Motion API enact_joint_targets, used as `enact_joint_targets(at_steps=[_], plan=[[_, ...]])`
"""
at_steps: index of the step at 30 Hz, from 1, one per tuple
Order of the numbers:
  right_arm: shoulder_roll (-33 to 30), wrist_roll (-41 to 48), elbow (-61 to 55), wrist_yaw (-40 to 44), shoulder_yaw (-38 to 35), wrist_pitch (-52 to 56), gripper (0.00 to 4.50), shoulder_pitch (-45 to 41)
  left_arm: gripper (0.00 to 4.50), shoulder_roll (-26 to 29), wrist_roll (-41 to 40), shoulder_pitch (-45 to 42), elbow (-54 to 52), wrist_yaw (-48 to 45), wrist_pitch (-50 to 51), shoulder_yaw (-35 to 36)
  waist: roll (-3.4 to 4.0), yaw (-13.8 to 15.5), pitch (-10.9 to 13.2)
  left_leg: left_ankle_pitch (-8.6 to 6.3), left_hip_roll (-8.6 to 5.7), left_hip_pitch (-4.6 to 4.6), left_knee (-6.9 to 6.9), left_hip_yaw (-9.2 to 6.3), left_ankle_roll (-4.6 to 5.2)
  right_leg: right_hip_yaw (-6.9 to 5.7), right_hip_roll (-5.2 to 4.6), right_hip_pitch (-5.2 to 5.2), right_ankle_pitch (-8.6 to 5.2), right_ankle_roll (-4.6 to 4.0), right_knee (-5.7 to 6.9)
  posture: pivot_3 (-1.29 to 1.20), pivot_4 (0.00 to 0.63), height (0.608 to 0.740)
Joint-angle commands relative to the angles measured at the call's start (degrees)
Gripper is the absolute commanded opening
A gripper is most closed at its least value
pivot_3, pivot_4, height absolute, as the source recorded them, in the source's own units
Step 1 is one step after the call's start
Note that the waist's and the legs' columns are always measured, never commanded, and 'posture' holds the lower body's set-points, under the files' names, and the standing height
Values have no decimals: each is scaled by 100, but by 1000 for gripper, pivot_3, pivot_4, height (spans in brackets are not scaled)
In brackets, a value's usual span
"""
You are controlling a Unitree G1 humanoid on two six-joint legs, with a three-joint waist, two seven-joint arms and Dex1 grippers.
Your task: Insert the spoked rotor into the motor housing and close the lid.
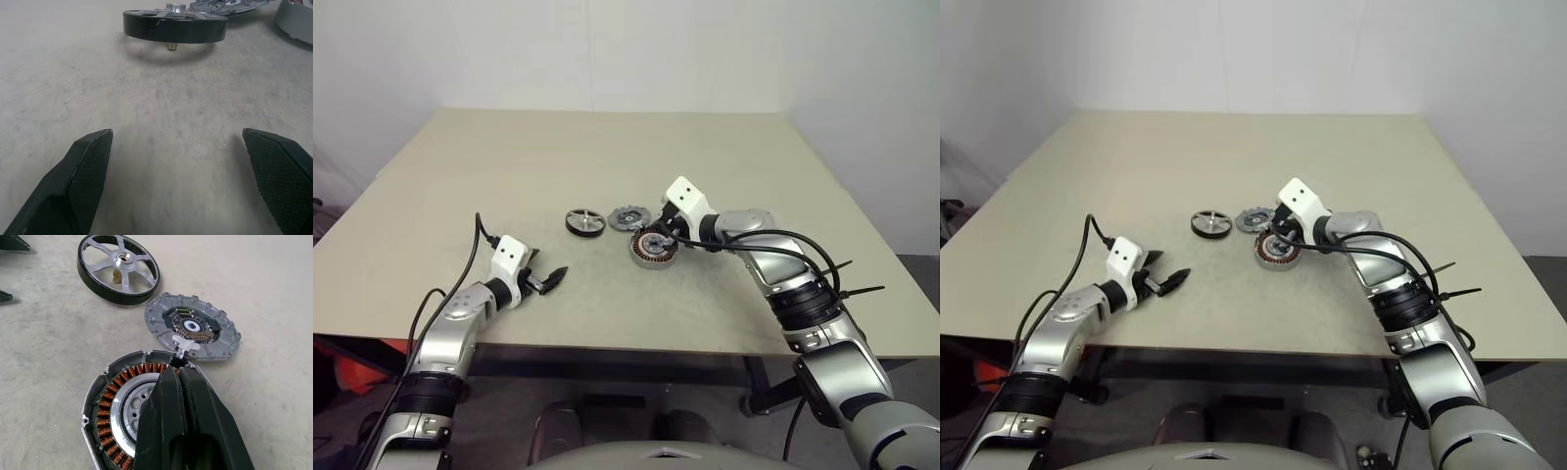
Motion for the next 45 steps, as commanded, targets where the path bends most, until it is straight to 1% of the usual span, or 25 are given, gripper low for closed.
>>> enact_joint_targets(at_steps=[1,4,7,12,14,18,20,24,30,33,39,42,45], plan=[[53,-36,228,-29,129,-107,23,265,4500,22,-40,-84,-151,10,-15,60,-1,4,-1,-1,0,1,0,0,1,0,0,2,0,0,0,0,0,740],[108,-194,576,-178,220,-343,23,384,4500,16,-36,-79,-160,20,-3,54,5,-1,-1,-1,-1,2,2,0,2,0,-1,2,-1,2,0,0,0,740],[227,66,140,-191,-47,-178,23,221,4500,-7,-71,-56,-204,17,45,67,3,-7,-1,-2,1,13,2,0,3,0,0,10,-20,35,2,0,0,740],[197,366,-480,-135,-419,99,23,-138,4500,-129,-200,-72,-258,61,149,129,8,-2,2,0,0,3,2,-1,0,1,0,0,-17,31,5,0,0,740],[152,469,-628,-130,-540,244,23,-248,4500,-222,-365,-169,-269,140,299,266,8,-1,2,-1,0,2,1,0,1,1,0,-1,-4,9,5,0,0,740],[65,503,-750,-203,-642,297,23,-289,4500,-613,-1078,-612,-160,507,1062,756,4,19,2,3,0,1,0,-1,-5,-1,0,3,0,0,3,0,0,740],[55,513,-766,-241,-655,302,23,-269,4500,-909,-1465,-909,84,731,1371,1055,4,15,2,3,-3,-1,2,0,-6,-1,-1,3,0,0,2,0,0,740],[83,539,-774,-318,-666,320,23,-226,4500,-1344,-1847,-1495,887,962,1754,1394,4,13,3,5,-6,1,6,0,-7,0,-2,6,1,0,3,0,0,740],[72,569,-860,-399,-692,382,23,-196,4500,-1507,-1970,-2231,2137,963,1871,1598,4,28,5,6,-8,-4,2,-3,-9,-1,-1,0,1,0,1,0,0,740],[27,577,-883,-450,-748,410,23,-182,4500,-1557,-2171,-2559,2694,1102,1933,1927,4,43,5,6,-14,-3,3,-4,-9,-1,-7,6,1,1,-1,0,0,740],[1,626,-944,-517,-743,461,23,-129,4500,-1677,-2278,-2914,3269,1160,2038,2105,5,73,5,6,-22,6,4,-8,-9,-2,-15,19,-5,12,-1,0,0,740],[14,638,-954,-551,-730,470,0,-120,3871,-1722,-2331,-2958,3255,1150,2236,2122,4,88,5,6,-22,5,5,-9,-9,-2,-15,19,-15,30,0,0,0,740],[25,653,-958,-579,-722,472,0,-109,2840,-1712,-2348,-2943,3104,1085,2458,2065,4,105,5,6,-23,1,5,-10,-9,-2,-16,19,-6,16,-2,0,0,740]])
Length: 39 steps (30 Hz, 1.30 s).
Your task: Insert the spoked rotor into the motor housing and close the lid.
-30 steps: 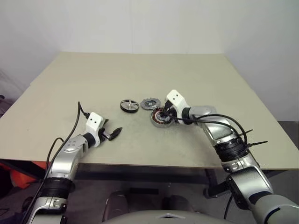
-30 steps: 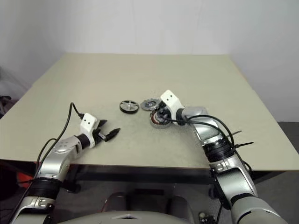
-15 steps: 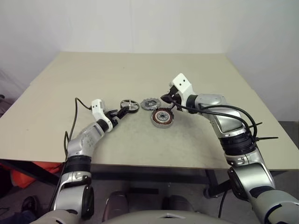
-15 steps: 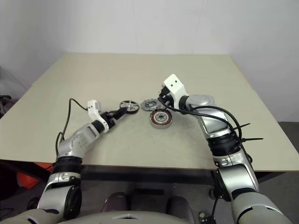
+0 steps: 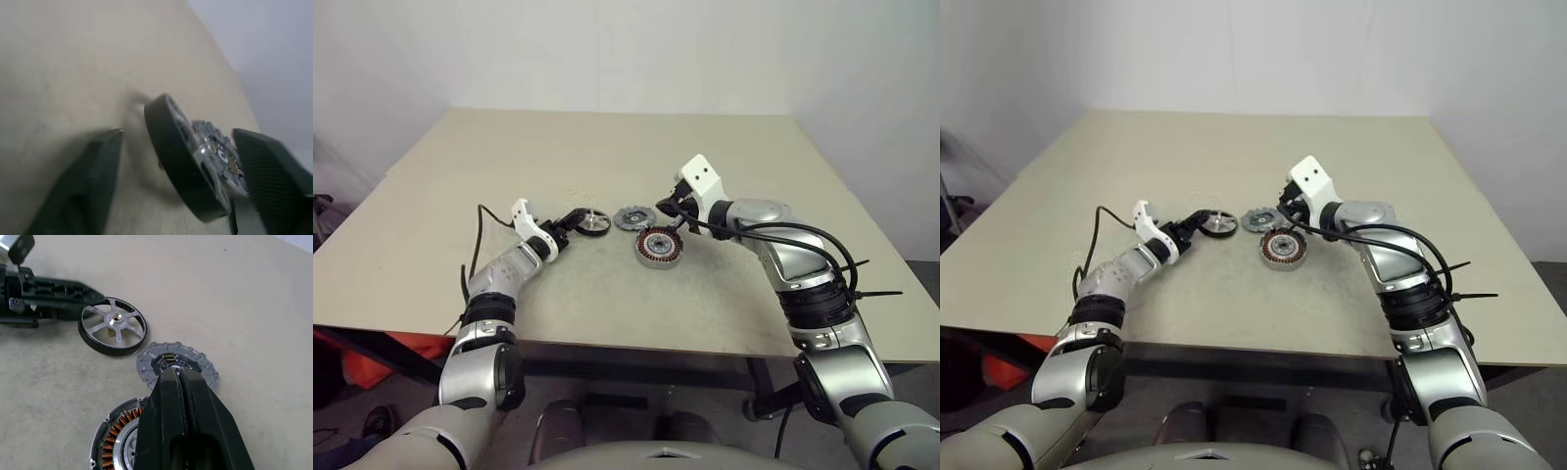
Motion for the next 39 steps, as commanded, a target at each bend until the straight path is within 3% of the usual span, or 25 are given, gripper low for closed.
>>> enact_joint_targets(at_steps=[1,6,12,25,30,35,39], plan=[[5,73,-254,-59,-90,-16,0,-46,2523,-69,-83,-73,-143,-81,287,-104,0,15,0,0,0,-2,0,0,1,0,0,-1,5,-9,-2,0,0,740],[6,83,-190,-105,-86,-58,0,-44,2366,-36,-114,-33,-225,-98,369,-40,0,61,0,-4,0,-11,-6,0,6,0,0,-9,2,-6,-7,0,0,740],[1,90,-171,-125,-40,-96,0,-30,700,-22,-199,19,-329,-145,445,-7,-2,65,2,-4,0,-8,-7,0,7,0,0,-6,1,-5,-9,0,0,740],[-582,-19,-108,250,88,-391,0,108,700,17,-783,248,-937,-219,712,283,-3,57,6,-5,1,-12,-9,1,9,1,1,-12,-2,-1,-10,0,0,740],[-1258,-293,163,433,129,-726,0,424,700,-43,-1727,376,-1674,-121,1283,822,-10,71,13,-7,0,-30,-6,1,10,-1,1,-23,-2,-2,-11,0,0,740],[-1297,-498,543,322,202,-942,0,526,700,-319,-2442,200,-2051,180,1750,985,-10,71,14,-7,0,-29,1,2,11,-1,1,-22,-2,-2,-8,0,0,740],[-1252,-573,481,292,238,-947,0,682,700,-575,-2605,-128,-1768,331,2029,816,-15,71,17,-9,0,-35,13,1,15,-2,1,-20,-2,-1,-8,0,0,740]])
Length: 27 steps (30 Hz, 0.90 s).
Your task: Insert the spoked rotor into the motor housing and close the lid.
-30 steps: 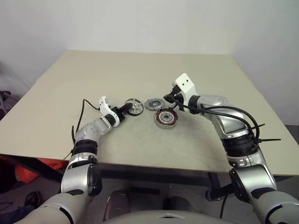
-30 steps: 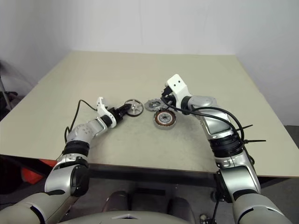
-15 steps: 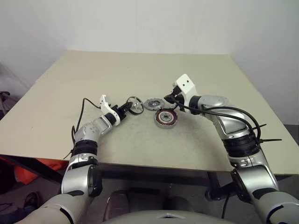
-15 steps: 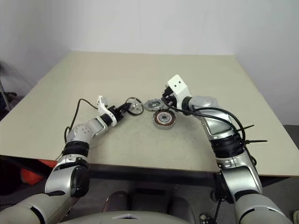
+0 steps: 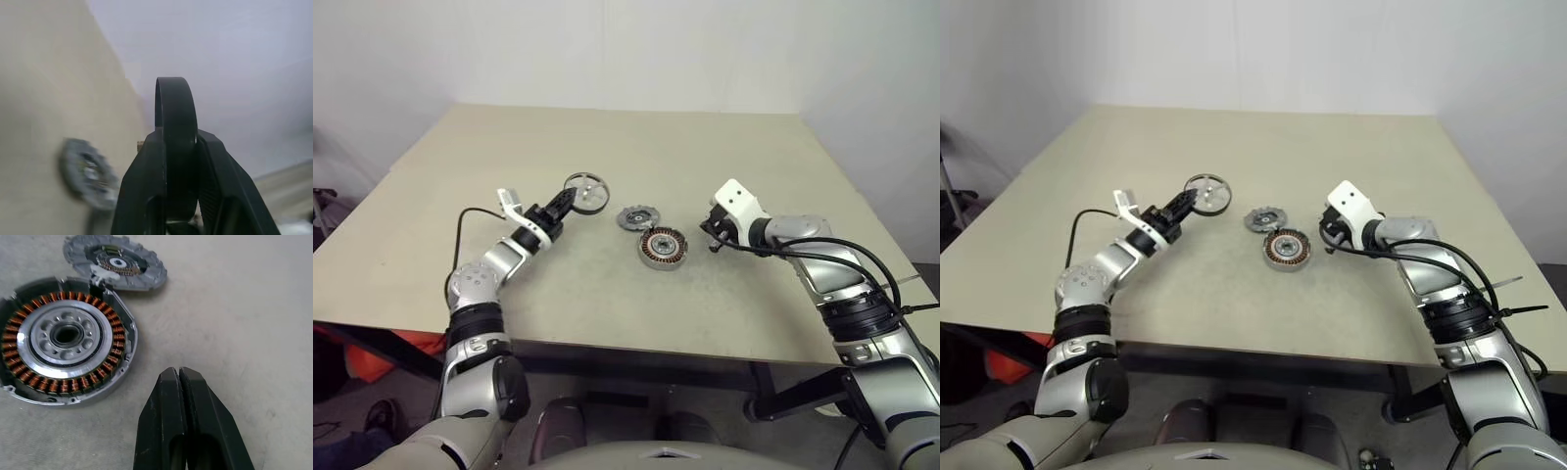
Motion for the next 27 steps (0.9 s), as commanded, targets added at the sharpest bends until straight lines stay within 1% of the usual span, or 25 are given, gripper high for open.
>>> enact_joint_targets(at_steps=[1,7,10,14,19,27], plan=[[-12,-119,-203,-60,-12,-80,0,96,700,-155,-151,-470,217,-1,164,-242,-1,0,1,-1,0,0,1,0,2,0,0,0,0,0,0,0,0,740],[-112,-167,-612,-206,-215,204,0,353,700,-348,500,-1011,1649,-399,-88,-733,-1,2,1,-7,-20,-10,1,-2,14,1,-1,-5,-1,5,-6,0,0,740],[-225,-179,-817,-273,-331,355,0,508,700,-400,766,-1144,2074,-667,-129,-963,-2,3,1,-9,-25,-12,-1,-2,17,1,0,-10,-3,8,-6,0,0,740],[-357,-142,-1113,-342,-508,556,0,726,700,-458,1020,-1260,2424,-912,-114,-1146,-1,17,2,-10,-29,-31,1,-7,19,1,-2,-23,-4,9,-6,0,0,740],[-329,-119,-1312,-415,-557,715,0,831,700,-525,1332,-1314,2725,-1056,-170,-1260,-1,13,2,-11,-34,-29,4,-8,21,1,-7,-21,-3,8,-4,0,0,740],[-273,-119,-1207,-483,-542,717,0,750,700,-472,1483,-1306,2737,-1158,-145,-1175,-1,14,2,-12,-34,-28,4,-8,23,1,-9,-19,-3,8,-4,0,0,740]])
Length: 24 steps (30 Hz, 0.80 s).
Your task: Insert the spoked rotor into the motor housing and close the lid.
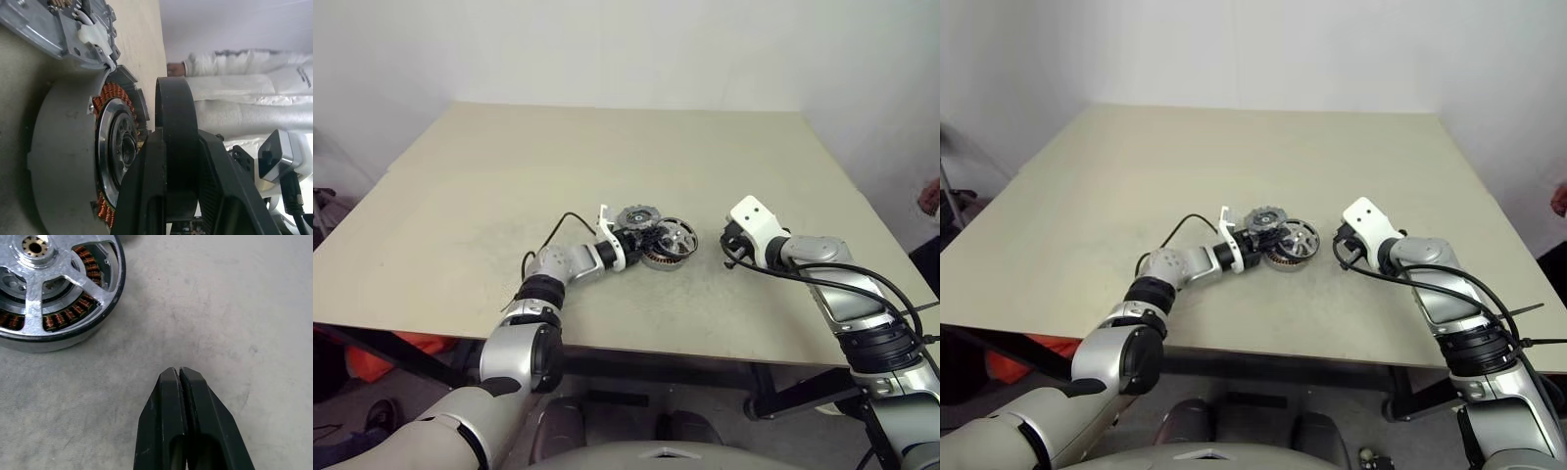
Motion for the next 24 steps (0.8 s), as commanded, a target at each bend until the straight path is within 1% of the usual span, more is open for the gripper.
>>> enact_joint_targets(at_steps=[1,7,16,24], plan=[[-2,8,-73,-52,-154,-69,0,-119,700,78,-74,-153,-160,-112,-19,152,0,-2,0,0,0,0,0,0,0,0,0,0,0,0,0,0,0,740],[93,-2,47,-43,-71,-137,0,-231,700,135,-104,-80,-281,-117,20,286,0,-1,0,0,0,1,1,0,0,0,0,0,0,-1,1,0,0,740],[114,-22,158,-9,-49,-219,0,-318,700,55,28,25,-436,-163,200,102,1,1,0,-2,-1,-2,2,0,4,-1,-8,0,0,-1,1,0,0,740],[108,-28,168,-27,-65,-217,0,-317,700,87,167,92,-347,-123,77,69,1,-2,0,-3,-7,3,2,0,5,0,-8,4,0,-1,1,0,0,740]])
